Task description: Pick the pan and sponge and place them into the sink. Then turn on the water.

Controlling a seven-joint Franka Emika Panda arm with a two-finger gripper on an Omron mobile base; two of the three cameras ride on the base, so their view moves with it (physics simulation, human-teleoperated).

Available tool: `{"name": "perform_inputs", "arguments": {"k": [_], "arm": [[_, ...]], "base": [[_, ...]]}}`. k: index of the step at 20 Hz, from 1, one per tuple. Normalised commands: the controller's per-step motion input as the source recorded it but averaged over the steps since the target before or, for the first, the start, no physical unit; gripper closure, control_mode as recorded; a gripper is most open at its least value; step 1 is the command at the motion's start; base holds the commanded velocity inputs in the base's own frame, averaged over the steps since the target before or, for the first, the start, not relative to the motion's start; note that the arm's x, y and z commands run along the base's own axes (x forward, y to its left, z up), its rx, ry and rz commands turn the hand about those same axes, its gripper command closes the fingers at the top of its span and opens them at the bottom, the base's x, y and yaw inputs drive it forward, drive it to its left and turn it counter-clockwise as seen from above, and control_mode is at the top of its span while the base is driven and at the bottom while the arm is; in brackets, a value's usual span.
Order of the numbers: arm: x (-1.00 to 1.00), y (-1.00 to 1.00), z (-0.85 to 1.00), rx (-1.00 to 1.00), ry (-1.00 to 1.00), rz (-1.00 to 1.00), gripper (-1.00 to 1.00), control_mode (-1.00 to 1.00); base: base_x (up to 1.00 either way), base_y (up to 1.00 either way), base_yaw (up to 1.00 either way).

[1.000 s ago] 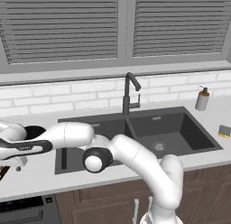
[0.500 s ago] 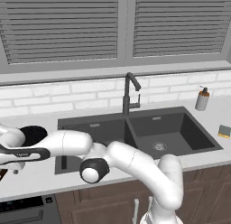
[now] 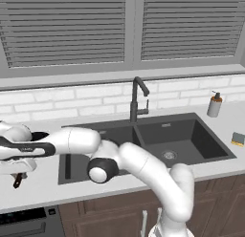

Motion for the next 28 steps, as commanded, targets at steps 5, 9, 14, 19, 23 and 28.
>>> {"name": "perform_inputs", "arguments": {"k": [5,9,14,19,23,28], "arm": [[-0.31,-0.99,0.0,0.0,-0.02,-0.05,1.0,-1.0],[-0.44,-0.88,0.21,0.03,-0.14,-0.02,1.0,-1.0],[-0.49,-0.76,0.26,0.08,-0.23,-0.03,1.0,-1.0],[-0.3,-0.95,0.41,0.17,-0.13,-0.11,1.0,-1.0],[-0.01,-0.84,0.25,0.14,0.02,-0.14,1.0,-1.0],[0.02,-0.28,0.01,0.03,0.02,-0.01,1.0,-1.0]], "base": [[0.0,0.0,0.0],[0.0,0.0,0.0],[0.0,0.0,0.0],[0.0,0.0,0.0],[0.0,0.0,0.0],[0.0,0.0,0.0]]}}
